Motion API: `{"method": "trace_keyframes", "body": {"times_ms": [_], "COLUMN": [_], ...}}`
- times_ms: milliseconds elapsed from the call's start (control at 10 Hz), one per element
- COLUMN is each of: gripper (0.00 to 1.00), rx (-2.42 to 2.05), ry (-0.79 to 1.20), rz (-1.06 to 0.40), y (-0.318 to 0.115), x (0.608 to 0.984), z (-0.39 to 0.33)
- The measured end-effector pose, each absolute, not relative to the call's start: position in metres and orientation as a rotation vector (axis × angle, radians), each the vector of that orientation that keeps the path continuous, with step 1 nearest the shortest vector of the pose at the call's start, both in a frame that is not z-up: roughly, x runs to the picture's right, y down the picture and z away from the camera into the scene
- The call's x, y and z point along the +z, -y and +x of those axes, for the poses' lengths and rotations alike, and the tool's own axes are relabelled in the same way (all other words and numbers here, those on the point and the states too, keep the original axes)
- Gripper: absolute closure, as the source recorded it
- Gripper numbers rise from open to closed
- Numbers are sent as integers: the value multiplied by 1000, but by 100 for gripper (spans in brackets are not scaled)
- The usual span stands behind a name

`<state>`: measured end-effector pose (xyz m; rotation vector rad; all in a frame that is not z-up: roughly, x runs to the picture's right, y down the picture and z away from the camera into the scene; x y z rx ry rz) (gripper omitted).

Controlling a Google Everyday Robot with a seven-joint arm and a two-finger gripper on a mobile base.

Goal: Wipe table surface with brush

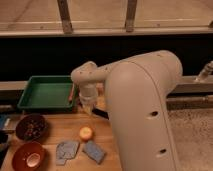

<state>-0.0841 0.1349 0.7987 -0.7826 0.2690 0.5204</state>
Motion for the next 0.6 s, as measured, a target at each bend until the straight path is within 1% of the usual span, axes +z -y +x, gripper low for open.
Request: {"method": "trace_keyframes", "body": {"times_ms": [300, 600], "gripper": [100, 100], "rx": [509, 572], "ry": [-285, -298], "rz": [-789, -821], "y": [-167, -178], "x": [776, 783], "z": [-75, -43]}}
